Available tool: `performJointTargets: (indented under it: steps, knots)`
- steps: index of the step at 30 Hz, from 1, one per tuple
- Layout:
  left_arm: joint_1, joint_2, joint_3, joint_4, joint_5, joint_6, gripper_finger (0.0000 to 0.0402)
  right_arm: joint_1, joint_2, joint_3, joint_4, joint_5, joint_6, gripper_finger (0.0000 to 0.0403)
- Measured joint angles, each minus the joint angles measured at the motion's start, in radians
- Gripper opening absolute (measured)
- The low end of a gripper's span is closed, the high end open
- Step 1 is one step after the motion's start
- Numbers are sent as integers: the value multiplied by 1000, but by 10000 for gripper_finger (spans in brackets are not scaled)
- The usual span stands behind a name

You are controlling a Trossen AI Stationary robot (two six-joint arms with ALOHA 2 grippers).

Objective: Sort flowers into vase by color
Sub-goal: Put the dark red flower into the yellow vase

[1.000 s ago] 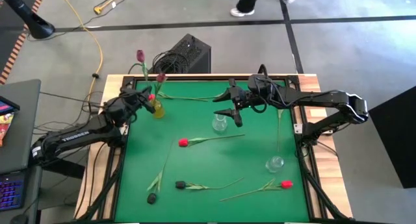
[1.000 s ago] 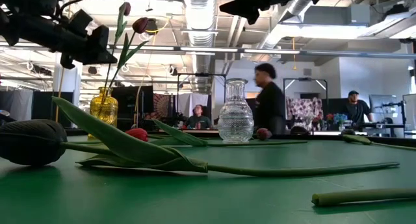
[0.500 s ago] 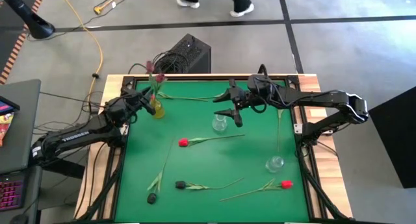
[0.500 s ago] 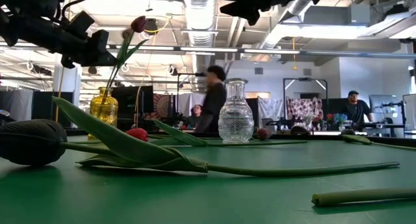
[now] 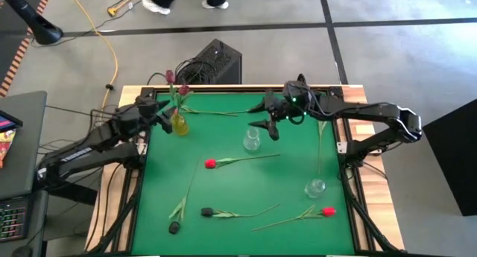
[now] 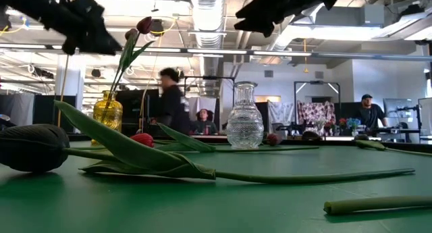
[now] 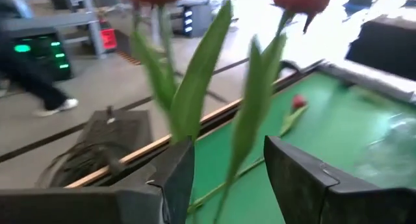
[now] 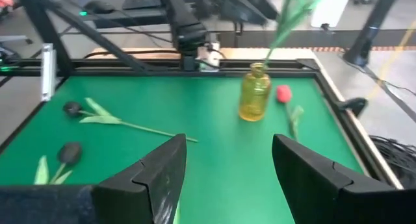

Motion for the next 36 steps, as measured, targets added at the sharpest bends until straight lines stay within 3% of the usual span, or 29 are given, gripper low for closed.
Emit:
performJointTargets:
  steps: [6,13,19,28,36]
  knots:
    - [0,0,78,-12,123,-45,174,-136,3,0,-42,1,9,255]
    - [-1,15,79,-20,157,-69,174,-340,109,0,-30,-2,250,249]
    - [-2,27,79,-23,183,-45,174,-402,307,97,-108,-60,20,248]
    - [-2,29,79,-73,189,-25,174,-408,587,369,-469,-41,-327,248]
    - [-2,29,79,-84,189,42,174,-374,698,402,-545,24,-577,248]
